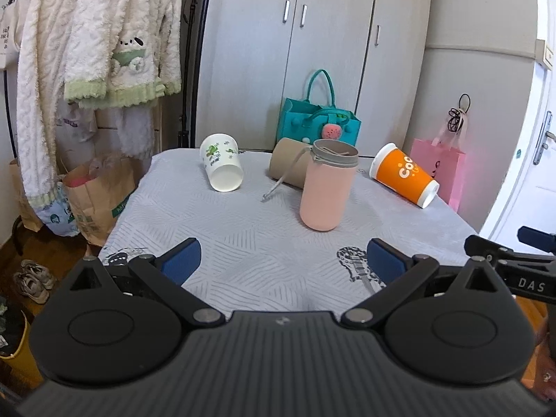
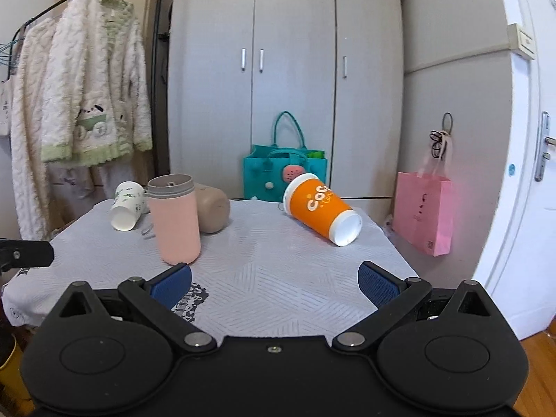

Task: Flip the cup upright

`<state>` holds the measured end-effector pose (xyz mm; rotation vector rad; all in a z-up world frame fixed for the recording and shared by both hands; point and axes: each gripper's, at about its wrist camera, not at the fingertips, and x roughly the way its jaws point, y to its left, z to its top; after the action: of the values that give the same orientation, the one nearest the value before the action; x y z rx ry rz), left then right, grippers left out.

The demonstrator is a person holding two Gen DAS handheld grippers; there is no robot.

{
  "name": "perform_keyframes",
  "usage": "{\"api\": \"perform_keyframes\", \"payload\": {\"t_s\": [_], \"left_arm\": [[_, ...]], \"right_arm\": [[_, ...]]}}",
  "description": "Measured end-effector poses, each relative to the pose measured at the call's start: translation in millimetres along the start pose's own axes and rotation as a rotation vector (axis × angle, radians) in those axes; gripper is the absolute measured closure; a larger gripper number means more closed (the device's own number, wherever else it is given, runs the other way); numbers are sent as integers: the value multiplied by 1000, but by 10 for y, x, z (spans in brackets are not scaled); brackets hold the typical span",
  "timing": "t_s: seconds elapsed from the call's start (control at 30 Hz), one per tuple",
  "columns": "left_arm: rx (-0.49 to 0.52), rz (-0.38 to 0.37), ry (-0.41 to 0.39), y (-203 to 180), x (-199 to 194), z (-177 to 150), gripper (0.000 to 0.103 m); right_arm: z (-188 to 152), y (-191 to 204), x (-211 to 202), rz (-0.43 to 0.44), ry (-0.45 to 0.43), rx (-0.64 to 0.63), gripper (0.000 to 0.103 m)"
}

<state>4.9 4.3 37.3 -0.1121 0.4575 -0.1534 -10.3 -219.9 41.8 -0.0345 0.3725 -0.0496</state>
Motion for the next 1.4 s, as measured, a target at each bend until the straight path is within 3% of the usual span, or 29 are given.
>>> {"api": "perform_keyframes", "payload": {"t_s": [0.27, 0.6, 0.9, 1.4], "left_arm": [[62, 14, 3, -18, 21, -42, 0], [36, 9, 1, 13, 40, -73, 0], [25, 51, -3, 43, 102, -100, 0], [70, 97, -32, -3, 42, -80, 0]], "right_arm": [[-53, 6, -3, 15, 29, 22, 0], [-88, 79, 19, -3, 41, -16, 0], [-98, 79, 32, -14, 54, -10, 0], [-124, 92, 20, -11, 73, -5, 0]]}}
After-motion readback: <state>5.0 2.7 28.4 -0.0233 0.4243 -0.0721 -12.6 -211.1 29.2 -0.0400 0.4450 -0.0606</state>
